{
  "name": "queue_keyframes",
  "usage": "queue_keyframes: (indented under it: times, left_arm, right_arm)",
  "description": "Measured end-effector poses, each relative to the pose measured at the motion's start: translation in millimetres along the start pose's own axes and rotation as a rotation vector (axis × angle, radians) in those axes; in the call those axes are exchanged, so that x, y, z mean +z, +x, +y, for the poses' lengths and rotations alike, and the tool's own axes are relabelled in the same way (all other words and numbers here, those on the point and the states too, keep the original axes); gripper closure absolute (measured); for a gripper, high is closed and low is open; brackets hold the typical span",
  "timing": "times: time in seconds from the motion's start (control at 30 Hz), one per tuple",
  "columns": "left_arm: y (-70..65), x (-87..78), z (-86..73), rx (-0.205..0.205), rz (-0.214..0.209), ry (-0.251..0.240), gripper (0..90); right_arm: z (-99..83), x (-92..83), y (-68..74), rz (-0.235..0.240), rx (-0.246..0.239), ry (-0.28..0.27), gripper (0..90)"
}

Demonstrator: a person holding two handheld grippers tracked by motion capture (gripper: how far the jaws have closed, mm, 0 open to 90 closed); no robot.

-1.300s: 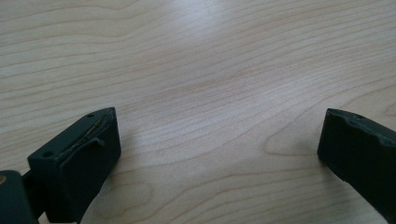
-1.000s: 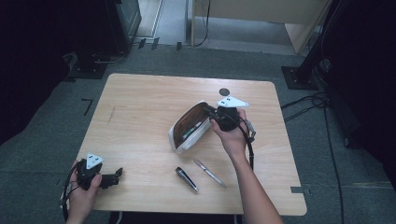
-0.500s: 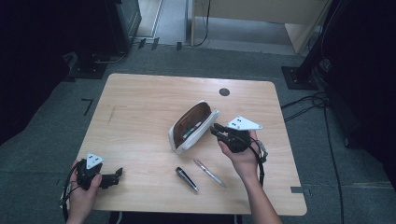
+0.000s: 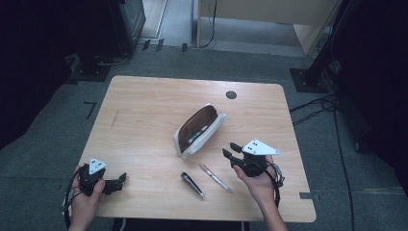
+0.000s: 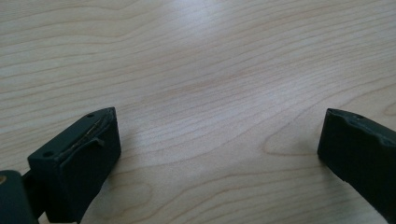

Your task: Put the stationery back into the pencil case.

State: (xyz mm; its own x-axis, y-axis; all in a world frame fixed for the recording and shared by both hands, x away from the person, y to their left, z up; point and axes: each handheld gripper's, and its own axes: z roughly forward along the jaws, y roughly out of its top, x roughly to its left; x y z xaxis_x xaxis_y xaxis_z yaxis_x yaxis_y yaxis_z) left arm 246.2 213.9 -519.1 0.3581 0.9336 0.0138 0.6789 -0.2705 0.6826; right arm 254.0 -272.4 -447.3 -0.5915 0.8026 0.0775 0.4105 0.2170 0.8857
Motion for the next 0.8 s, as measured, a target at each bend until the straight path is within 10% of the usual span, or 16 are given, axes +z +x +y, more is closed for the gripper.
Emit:
queue_keyframes:
  times: [0.8]
  left_arm:
    - [0.0,0.0,0.0,0.000,0.000,0.000,0.0]
  right_arm:
    - [-56.1,-22.6,17.0,0.020,0.029,0.027,65.6]
